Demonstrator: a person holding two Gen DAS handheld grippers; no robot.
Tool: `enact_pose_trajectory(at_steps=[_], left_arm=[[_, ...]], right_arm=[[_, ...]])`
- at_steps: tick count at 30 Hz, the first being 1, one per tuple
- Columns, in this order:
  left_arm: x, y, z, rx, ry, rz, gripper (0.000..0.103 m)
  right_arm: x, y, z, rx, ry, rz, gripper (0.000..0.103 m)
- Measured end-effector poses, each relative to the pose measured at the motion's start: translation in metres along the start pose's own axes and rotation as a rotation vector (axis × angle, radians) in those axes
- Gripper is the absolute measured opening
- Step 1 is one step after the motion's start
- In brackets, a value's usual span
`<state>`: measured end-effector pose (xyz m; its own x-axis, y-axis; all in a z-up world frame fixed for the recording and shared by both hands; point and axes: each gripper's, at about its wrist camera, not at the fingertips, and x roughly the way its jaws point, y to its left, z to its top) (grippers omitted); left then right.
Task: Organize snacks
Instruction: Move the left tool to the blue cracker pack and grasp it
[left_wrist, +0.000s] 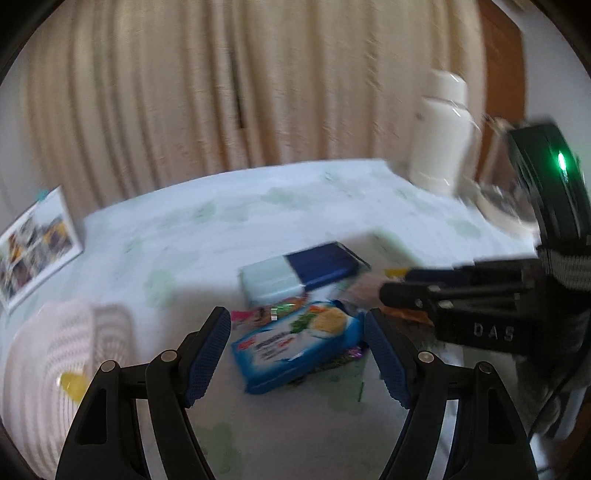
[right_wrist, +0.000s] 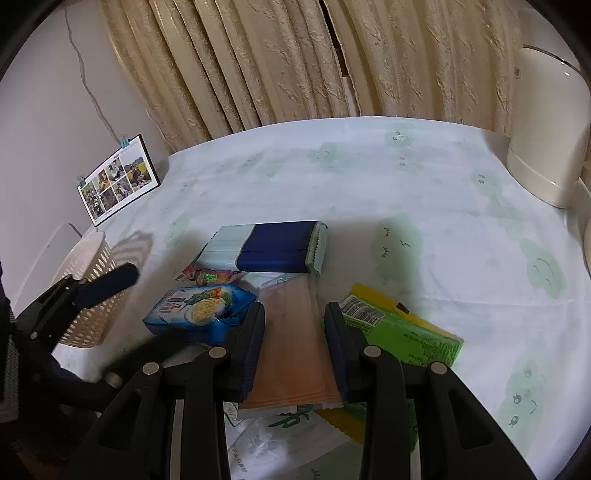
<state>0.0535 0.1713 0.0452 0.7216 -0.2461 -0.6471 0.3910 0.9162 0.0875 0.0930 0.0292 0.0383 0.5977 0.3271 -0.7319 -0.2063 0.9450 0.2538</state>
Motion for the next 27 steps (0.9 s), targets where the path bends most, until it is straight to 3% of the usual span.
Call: enact_pose_trajectory(at_steps=[4,12,18,27], left_arm=[[0.018,-0.003,-0.005,0.038,0.041,0.023,0.075],[0.033,0.026,-0.010,-0.122,0.111,-0.070,0.076],[0.024,0.018,-0.015,-0.089,0.128,-0.081,0.076],[-0.001,-0.005,-0.022,-0.069,0.133,-0.211,0.076]], right_arm=[[0.000,-0.004,0.001,0.017,0.003,-0.001,0.031],[0.001,-0.005,0.000,0.024,0.003,-0.001,0.031],[0.000,-0.007,0.001,0.038,0.003,0.002,0.031],[-0.001,-0.010,0.000,0.059,0.001,0.006,0.033]])
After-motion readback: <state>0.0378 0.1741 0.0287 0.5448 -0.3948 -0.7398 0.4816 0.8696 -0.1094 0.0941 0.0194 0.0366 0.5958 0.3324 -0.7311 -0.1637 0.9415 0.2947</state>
